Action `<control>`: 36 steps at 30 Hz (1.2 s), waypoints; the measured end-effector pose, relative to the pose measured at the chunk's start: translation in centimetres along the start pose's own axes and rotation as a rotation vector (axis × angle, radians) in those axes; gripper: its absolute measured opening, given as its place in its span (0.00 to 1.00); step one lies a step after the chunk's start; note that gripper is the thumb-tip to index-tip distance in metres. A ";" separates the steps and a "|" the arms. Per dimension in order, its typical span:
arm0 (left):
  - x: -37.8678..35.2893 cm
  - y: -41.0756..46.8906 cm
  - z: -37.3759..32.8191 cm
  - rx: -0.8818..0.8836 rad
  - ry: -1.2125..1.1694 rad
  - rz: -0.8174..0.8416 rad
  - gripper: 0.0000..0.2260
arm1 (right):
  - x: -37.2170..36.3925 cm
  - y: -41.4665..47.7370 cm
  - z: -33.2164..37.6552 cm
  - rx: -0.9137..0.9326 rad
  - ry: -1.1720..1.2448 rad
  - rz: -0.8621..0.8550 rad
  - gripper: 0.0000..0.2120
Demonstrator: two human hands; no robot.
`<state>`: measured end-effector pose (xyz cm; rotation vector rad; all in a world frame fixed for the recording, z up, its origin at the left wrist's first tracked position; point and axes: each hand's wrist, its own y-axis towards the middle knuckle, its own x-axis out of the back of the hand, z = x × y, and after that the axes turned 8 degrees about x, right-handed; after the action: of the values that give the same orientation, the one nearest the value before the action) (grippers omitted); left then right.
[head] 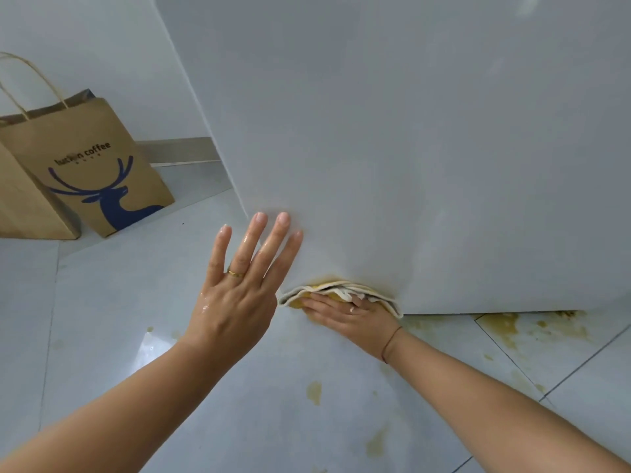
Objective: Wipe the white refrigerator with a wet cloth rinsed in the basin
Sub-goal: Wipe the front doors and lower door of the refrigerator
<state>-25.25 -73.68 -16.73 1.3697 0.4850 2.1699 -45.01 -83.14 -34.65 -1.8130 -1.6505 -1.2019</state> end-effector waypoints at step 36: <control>6.0 11.3 -12.1 -0.092 -0.112 -0.300 0.48 | 20.3 -12.4 -26.2 -0.973 -0.028 -0.761 0.27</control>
<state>-40.99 -79.34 -11.25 1.2711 0.5060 1.8421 -66.53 -88.77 -7.14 -1.6298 -2.0306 -2.6760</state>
